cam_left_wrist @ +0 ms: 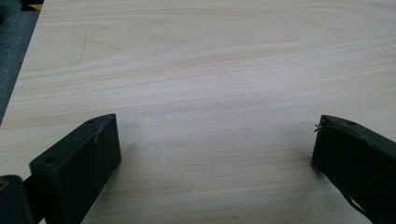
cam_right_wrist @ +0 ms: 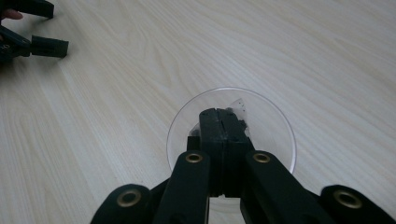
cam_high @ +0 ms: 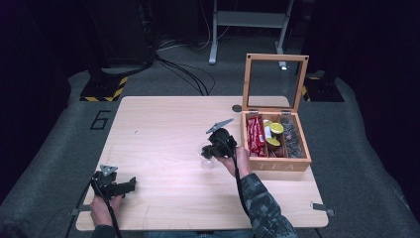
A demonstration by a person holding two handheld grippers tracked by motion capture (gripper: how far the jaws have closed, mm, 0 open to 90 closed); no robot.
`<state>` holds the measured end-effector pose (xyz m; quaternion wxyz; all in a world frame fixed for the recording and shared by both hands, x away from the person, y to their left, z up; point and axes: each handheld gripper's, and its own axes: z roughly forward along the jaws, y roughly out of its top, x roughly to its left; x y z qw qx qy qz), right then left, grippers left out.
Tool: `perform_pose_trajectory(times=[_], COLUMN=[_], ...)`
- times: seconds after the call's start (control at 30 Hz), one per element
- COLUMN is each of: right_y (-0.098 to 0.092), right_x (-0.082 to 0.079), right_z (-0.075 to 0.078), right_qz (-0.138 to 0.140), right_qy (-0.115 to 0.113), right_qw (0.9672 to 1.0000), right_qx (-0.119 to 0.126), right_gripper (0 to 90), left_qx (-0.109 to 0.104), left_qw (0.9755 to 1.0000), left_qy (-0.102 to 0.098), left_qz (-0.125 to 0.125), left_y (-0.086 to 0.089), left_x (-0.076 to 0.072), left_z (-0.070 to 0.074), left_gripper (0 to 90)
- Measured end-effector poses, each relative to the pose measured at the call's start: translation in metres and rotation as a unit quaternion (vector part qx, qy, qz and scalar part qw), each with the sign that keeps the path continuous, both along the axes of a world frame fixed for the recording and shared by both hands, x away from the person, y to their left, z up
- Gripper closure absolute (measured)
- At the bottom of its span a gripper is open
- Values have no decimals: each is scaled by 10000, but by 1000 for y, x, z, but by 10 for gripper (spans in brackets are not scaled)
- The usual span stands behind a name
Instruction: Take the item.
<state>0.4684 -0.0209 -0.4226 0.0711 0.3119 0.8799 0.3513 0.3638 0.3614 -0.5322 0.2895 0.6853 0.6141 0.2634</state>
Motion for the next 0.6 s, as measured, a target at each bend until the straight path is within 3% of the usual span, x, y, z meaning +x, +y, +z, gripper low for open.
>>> perform_pose_trajectory(times=[0.17, 0.27, 0.3, 0.4, 0.6], right_y=[1, 1, 0, -2, -10], right_x=[-1, -3, -2, -3, -12], right_z=[-5, -4, -3, 0, 6], right_qz=[-30, -50, -17, -106, -272], right_qy=[38, 44, -60, -63, -177], right_qw=[10000, 9999, 9999, 9998, 9991], right_qx=[8, 98, 83, 166, 265], right_gripper=[890, 809, 778, 669, 351], left_qx=[0, 0, -1, 1, 2], left_qw=[10000, 10000, 10000, 10000, 10000], left_qy=[-1, 1, -1, 1, 0], left_qz=[-1, -1, 0, -1, -1], left_y=[0, 0, 0, 0, 0], left_x=[0, 0, 0, 0, 0], left_z=[0, 0, 0, 0, 0], left_gripper=[10, 10, 10, 10, 10])
